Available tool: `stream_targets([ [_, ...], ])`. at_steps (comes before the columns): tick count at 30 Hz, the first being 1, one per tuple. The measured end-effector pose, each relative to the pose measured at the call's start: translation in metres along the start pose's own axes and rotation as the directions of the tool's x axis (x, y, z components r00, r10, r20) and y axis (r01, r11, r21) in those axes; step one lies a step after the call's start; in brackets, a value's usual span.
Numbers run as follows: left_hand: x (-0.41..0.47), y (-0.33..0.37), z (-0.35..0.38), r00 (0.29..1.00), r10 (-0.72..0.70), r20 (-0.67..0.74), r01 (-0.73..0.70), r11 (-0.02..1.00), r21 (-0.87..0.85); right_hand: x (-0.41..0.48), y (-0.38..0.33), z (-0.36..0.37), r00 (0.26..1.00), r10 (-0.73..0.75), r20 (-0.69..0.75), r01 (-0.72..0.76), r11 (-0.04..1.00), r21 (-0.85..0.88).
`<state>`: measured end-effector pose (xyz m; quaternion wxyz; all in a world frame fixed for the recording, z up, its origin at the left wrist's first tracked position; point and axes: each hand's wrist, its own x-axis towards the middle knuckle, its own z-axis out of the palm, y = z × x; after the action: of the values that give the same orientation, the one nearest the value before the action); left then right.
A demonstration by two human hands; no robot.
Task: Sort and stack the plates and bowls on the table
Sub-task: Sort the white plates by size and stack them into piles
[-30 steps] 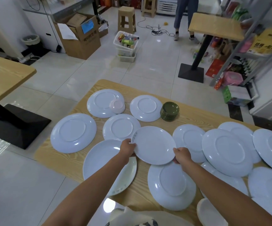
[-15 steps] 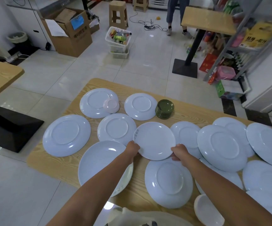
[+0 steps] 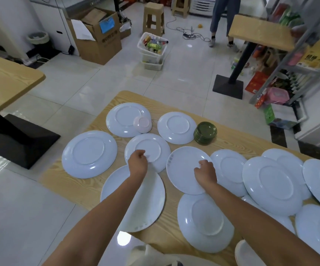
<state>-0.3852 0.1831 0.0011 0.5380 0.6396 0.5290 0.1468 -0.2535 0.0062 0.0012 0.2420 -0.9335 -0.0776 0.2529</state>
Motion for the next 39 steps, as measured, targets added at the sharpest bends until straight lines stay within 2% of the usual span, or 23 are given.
stream_targets([
  [3,0.025,-0.013,-0.045,0.949,-0.063,-0.309,0.063,0.998,-0.010,-0.002,-0.036,0.021,0.988,-0.125,0.094,0.129,0.991,-0.038],
  [5,0.039,-0.029,-0.074,0.920,-0.073,-0.385,0.104,0.993,0.062,-0.006,-0.060,0.040,0.960,-0.219,0.175,0.240,0.964,-0.111],
  [7,0.049,-0.050,-0.100,0.965,0.030,-0.262,0.064,0.937,0.344,-0.012,-0.081,0.061,0.917,-0.309,0.253,0.353,0.923,-0.152],
  [9,0.054,-0.071,-0.119,0.997,0.071,-0.038,-0.030,0.765,0.643,-0.020,-0.098,0.082,0.875,-0.357,0.328,0.427,0.888,-0.171],
  [11,0.054,-0.091,-0.129,0.995,0.041,0.095,-0.099,0.638,0.763,-0.029,-0.110,0.101,0.835,-0.382,0.396,0.478,0.860,-0.179],
  [18,0.028,-0.129,-0.145,0.982,0.151,0.117,-0.175,0.460,0.870,-0.049,-0.132,0.144,0.738,-0.435,0.516,0.610,0.757,-0.234],
  [21,0.018,-0.143,-0.151,0.975,0.167,0.148,-0.200,0.358,0.912,-0.054,-0.136,0.151,0.717,-0.459,0.524,0.647,0.718,-0.257],
  [26,0.005,-0.157,-0.155,0.956,0.201,0.212,-0.261,0.259,0.930,-0.057,-0.136,0.155,0.706,-0.452,0.545,0.663,0.694,-0.282],
  [32,-0.003,-0.160,-0.159,0.949,0.202,0.243,-0.289,0.243,0.926,-0.058,-0.133,0.151,0.674,-0.451,0.585,0.689,0.670,-0.277],
  [39,-0.003,-0.158,-0.177,0.917,0.286,0.278,-0.346,0.227,0.910,-0.066,-0.121,0.134,0.678,-0.461,0.572,0.689,0.669,-0.277],
])
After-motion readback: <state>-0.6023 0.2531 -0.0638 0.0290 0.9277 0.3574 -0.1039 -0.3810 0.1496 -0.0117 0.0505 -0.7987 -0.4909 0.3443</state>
